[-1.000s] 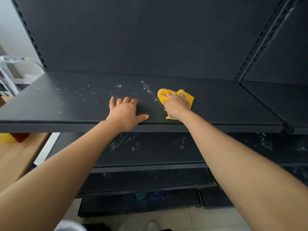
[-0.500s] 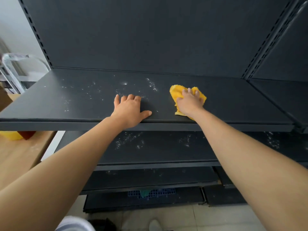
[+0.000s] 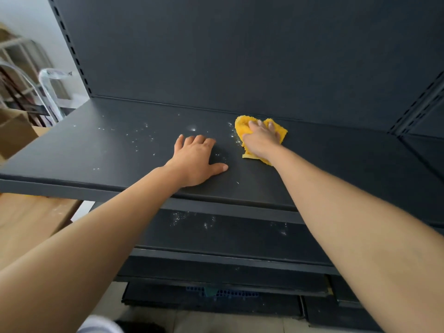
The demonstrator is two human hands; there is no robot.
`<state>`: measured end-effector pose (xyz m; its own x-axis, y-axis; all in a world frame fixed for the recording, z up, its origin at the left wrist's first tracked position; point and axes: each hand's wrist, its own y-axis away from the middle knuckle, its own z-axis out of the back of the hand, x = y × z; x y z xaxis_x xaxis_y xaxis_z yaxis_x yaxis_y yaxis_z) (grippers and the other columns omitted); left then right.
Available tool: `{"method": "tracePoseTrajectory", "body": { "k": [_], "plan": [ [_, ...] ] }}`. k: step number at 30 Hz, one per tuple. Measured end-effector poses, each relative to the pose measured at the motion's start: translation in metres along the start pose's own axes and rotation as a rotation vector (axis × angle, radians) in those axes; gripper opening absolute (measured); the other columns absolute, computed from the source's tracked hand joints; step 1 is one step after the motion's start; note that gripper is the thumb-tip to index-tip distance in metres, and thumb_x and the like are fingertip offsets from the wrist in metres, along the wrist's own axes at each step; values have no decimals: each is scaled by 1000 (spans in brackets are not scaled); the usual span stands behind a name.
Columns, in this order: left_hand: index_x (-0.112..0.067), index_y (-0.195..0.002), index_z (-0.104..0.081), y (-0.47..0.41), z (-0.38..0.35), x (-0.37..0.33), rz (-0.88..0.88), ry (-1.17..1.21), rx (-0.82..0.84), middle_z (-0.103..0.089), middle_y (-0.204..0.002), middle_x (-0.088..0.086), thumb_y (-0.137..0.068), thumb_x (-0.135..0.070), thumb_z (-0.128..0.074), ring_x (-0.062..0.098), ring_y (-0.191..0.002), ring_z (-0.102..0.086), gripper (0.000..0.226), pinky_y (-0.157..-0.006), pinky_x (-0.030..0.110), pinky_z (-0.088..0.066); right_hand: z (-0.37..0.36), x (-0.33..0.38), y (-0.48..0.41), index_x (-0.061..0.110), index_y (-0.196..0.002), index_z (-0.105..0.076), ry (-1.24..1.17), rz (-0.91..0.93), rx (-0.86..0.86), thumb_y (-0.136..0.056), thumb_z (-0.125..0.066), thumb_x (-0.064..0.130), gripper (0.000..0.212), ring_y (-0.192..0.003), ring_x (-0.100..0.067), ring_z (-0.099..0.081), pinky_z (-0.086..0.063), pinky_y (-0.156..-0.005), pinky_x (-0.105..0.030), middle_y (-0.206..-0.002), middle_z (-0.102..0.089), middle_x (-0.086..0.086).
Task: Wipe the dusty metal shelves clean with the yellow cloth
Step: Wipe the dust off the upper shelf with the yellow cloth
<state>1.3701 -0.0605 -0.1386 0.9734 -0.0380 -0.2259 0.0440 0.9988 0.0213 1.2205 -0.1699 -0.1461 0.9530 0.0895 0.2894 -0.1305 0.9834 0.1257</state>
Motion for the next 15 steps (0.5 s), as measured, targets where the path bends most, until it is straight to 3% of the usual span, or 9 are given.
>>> {"method": "tracePoseTrajectory", "body": {
  "k": [11, 15],
  "plan": [
    [-18, -145, -28, -6, 2, 13, 38, -16, -9, -29, -150, 4, -88, -57, -47, 25, -141, -19, 72, -118, 41, 0, -1, 23, -46, 31, -146, -30, 7, 180, 34, -95, -37, 22, 53, -147, -26, -2, -7, -120, -39, -158, -19, 11],
    [-18, -144, -30, -3, 0, 14, 47, -14, 9, -32, -148, 4, -88, -57, -45, 25, -140, -22, 70, -118, 41, -2, 0, 27, -34, 30, -145, -36, -97, 261, 74, -95, -34, 19, 51, -148, -24, -3, -3, -120, -33, -157, -21, 10]
  ]
}}
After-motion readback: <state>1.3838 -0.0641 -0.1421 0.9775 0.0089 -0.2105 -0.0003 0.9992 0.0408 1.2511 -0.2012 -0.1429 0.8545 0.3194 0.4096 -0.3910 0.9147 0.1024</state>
